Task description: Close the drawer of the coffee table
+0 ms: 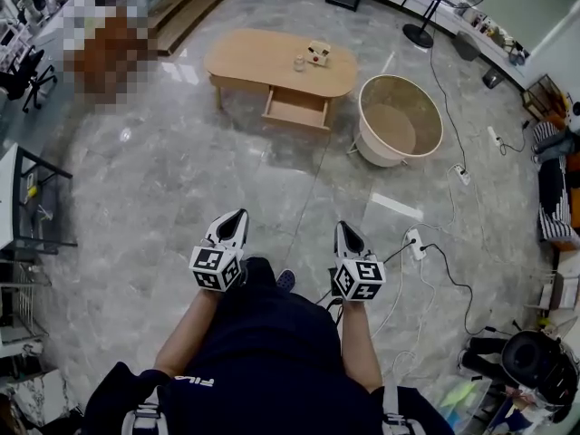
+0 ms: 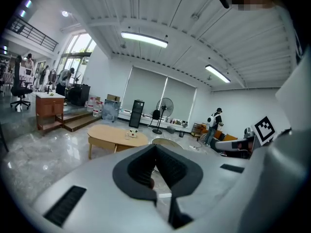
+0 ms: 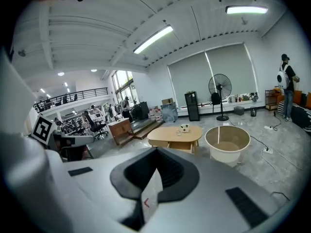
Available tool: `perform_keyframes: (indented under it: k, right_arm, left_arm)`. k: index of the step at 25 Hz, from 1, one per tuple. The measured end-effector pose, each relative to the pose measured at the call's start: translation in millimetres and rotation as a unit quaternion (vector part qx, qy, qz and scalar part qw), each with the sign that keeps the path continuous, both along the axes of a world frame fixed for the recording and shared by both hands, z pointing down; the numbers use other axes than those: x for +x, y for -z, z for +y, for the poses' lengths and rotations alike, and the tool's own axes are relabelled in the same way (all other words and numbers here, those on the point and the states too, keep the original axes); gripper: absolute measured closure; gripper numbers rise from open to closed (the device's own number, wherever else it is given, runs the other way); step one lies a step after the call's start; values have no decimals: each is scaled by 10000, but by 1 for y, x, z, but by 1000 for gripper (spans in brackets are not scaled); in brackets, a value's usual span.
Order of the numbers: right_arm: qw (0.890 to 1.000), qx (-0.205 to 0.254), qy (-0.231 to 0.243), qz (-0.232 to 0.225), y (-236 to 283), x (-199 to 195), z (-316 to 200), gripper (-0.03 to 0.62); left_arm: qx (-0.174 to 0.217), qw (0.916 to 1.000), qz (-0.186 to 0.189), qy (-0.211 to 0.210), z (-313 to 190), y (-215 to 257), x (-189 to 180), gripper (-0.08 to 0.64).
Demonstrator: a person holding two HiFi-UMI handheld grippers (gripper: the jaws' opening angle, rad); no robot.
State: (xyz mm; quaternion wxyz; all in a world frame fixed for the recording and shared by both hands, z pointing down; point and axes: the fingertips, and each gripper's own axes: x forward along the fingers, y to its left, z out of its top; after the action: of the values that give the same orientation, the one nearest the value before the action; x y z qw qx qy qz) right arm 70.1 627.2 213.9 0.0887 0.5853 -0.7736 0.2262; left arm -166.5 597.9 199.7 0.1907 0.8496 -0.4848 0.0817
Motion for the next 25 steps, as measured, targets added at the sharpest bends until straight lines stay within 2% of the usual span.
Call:
perform_keyframes:
  k: [4,8,13,19,25]
  right_arm:
    - [9999,-13,79,-135,-7,9,4,565]
    - [9998,-39,187,-79,-11,11,-2,565]
    - [9995,-57,304,120,-16,10,-10,565]
    - [9997,-14,231,-55,-11,16,-34,565]
    - [9993,-137,346,15,-19,11,-41,565]
  left_arm:
    - [-54,9999,-60,66,6,-6,8,535]
    - [60,9995,-182,237,-2,-2,7,535]
    - [69,9995,-121,300,-12,-6,8,534]
    - [136,9995,-90,273,-38,-5,15,535]
    - [46,9994,52,330,-48,-12,8,534]
